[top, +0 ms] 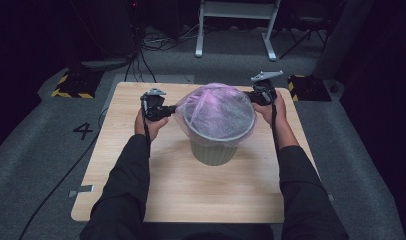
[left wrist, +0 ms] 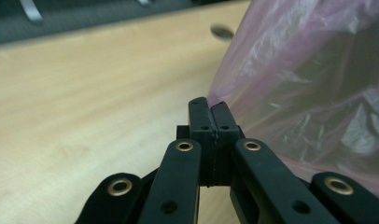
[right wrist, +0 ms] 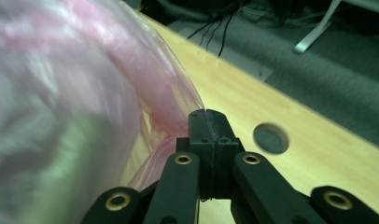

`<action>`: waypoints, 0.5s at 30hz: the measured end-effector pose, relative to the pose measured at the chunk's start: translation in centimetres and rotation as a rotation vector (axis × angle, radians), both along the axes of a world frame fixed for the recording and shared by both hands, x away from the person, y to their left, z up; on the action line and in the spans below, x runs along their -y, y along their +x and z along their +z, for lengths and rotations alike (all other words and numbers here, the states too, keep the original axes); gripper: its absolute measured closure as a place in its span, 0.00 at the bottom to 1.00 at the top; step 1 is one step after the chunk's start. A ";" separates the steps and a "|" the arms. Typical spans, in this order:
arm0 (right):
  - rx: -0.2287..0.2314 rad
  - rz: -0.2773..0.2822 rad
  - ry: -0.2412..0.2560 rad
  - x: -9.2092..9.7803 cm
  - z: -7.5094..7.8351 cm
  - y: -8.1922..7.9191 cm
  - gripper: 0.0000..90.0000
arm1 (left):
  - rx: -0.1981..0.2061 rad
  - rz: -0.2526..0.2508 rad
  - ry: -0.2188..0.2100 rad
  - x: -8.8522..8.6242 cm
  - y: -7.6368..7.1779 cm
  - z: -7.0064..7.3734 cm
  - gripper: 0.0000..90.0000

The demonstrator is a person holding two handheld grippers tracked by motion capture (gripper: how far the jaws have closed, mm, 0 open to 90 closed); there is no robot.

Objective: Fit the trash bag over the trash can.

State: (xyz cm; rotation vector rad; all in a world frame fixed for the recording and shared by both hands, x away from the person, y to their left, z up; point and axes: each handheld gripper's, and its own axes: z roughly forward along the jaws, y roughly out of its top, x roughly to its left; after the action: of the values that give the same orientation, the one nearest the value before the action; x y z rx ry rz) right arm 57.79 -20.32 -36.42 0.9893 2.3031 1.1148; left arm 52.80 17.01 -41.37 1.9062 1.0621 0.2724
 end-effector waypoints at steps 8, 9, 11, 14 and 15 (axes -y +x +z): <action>-0.065 0.017 0.024 1.3 -2.1 -0.2 1.00 | -0.067 -0.079 0.068 0.7 -0.7 -1.9 1.00; -0.068 0.012 0.033 1.7 -2.4 -0.4 1.00 | -0.061 -0.086 0.062 0.6 -0.9 -2.0 1.00; -0.068 0.015 0.059 2.2 -2.8 -0.7 1.00 | -0.004 -0.080 0.052 0.3 -1.9 -1.9 0.87; -0.013 0.016 0.091 3.5 -3.0 -1.8 0.87 | 0.054 -0.076 0.039 -0.6 -3.6 -1.6 0.60; -0.008 0.008 0.101 4.0 -3.0 -2.1 0.79 | 0.065 -0.065 0.043 -0.8 -4.1 -1.5 0.52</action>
State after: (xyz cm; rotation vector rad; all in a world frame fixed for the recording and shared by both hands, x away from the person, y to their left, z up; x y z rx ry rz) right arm 55.72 -24.36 -39.45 1.0241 2.2777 1.2436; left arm 48.68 17.85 -42.84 1.9528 0.9557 0.3201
